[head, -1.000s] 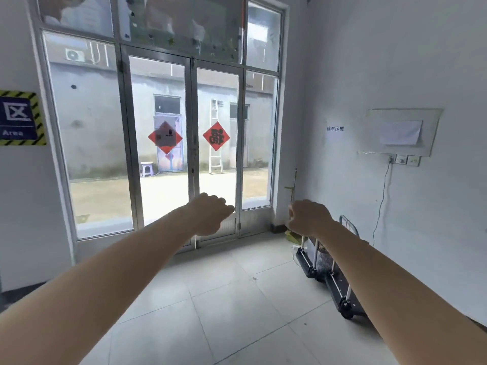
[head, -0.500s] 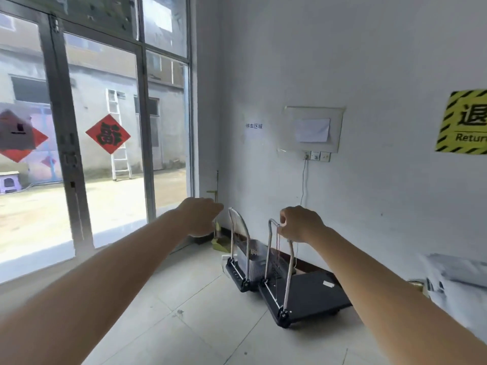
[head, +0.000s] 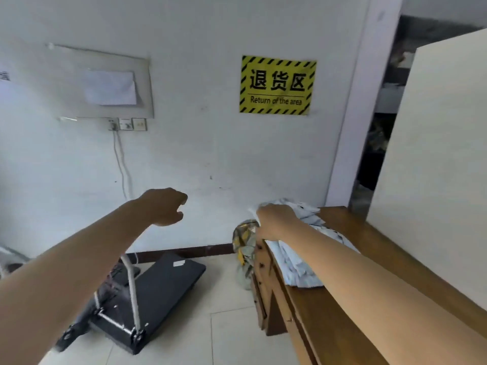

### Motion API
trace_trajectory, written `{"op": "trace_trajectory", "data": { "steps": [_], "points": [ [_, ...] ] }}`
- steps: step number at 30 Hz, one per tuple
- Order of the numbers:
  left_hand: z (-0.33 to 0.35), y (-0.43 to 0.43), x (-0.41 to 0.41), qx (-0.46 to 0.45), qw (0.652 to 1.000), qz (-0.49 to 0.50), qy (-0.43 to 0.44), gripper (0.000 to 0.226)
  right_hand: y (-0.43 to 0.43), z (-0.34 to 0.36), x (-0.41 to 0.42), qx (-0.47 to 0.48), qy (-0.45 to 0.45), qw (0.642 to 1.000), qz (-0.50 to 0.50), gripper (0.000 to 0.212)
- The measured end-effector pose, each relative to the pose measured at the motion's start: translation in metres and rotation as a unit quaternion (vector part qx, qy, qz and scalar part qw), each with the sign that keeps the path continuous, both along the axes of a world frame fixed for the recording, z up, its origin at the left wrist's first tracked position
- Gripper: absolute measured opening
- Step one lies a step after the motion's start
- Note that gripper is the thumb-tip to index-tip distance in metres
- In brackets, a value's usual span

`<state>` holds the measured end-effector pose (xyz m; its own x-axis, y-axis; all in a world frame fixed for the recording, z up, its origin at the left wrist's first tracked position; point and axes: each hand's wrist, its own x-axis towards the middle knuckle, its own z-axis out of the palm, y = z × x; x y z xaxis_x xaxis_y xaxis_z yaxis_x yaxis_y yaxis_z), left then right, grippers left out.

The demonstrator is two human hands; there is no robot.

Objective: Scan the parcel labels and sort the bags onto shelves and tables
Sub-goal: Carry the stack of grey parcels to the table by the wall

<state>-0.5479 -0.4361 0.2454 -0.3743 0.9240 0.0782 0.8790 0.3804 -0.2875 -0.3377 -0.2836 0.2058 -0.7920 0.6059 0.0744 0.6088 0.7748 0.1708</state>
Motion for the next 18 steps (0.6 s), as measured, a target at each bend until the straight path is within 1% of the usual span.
{"op": "trace_trajectory", "data": {
  "steps": [2,4,7,8,10,13,15,17,18],
  "points": [
    [-0.012,0.059,-0.011,-0.001,0.998,-0.056,-0.009,0.041,0.036,-0.004,0.005,-0.009,0.015,0.998,-0.06,0.016],
    [-0.019,0.117,-0.013,0.005,0.993,-0.12,0.005,0.04,0.071,-0.008,0.014,-0.033,0.029,0.99,-0.132,0.021],
    [-0.031,0.194,-0.006,-0.002,0.98,-0.201,0.003,0.039,0.111,-0.015,0.035,-0.069,0.036,0.971,-0.224,0.016],
    [-0.037,0.219,-0.003,-0.006,0.975,-0.221,-0.006,0.04,0.12,-0.017,0.041,-0.078,0.039,0.963,-0.254,0.023],
    [-0.046,0.268,0.006,-0.016,0.965,-0.258,-0.034,0.04,0.139,-0.026,0.054,-0.095,0.046,0.947,-0.304,0.032],
    [-0.066,0.334,0.03,-0.028,0.947,-0.313,-0.071,0.037,0.167,-0.043,0.072,-0.115,0.039,0.923,-0.365,0.029],
    [-0.087,0.378,0.047,-0.032,0.932,-0.344,-0.109,0.035,0.19,-0.062,0.082,-0.125,0.06,0.907,-0.397,0.029],
    [-0.118,0.419,0.06,-0.034,0.916,-0.366,-0.162,0.031,0.216,-0.089,0.091,-0.157,0.103,0.877,-0.442,0.032],
    [-0.136,0.438,0.065,-0.042,0.91,-0.364,-0.193,0.03,0.228,-0.105,0.094,-0.184,0.129,0.855,-0.467,0.033]
  ]
}}
